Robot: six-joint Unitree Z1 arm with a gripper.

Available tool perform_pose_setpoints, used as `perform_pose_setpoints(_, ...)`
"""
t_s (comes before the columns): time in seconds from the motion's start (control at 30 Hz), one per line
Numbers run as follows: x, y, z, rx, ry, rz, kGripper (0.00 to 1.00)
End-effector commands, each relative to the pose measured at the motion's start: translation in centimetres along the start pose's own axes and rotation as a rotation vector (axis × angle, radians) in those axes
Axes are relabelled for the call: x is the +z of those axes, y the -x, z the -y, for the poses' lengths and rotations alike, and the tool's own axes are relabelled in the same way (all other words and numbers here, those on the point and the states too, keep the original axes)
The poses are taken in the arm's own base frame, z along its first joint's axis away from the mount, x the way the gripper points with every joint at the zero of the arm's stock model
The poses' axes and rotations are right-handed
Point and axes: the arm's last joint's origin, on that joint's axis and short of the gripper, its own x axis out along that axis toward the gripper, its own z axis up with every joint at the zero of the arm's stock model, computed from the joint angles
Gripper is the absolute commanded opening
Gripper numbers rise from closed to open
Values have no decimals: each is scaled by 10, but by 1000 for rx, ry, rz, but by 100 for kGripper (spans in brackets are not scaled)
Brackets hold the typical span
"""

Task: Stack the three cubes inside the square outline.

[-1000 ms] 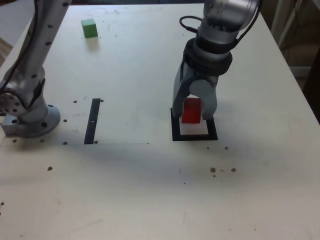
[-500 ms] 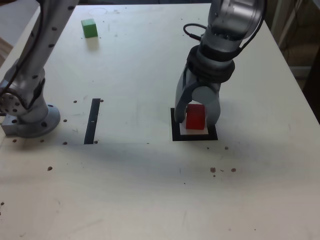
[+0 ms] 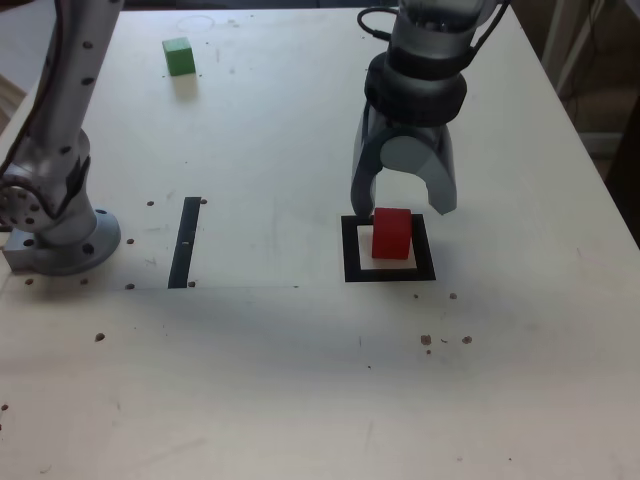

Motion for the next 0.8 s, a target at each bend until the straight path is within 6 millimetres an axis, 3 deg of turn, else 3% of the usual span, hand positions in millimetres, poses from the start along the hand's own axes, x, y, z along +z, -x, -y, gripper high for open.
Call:
perform_pose_setpoints(0.0, -5, 6, -1, -1, 0, 12, 100)
perform_pose_setpoints(0.2, -24, 20, -16, 2, 9, -2, 100)
perform_pose_setpoints(0.43, -55, 45, -78, 22, 66, 30, 100)
perform_pose_setpoints(0.6, -46, 58, -112, 56, 76, 73, 100)
perform_pose_setpoints(0.77, -22, 53, -143, 67, 75, 72, 99)
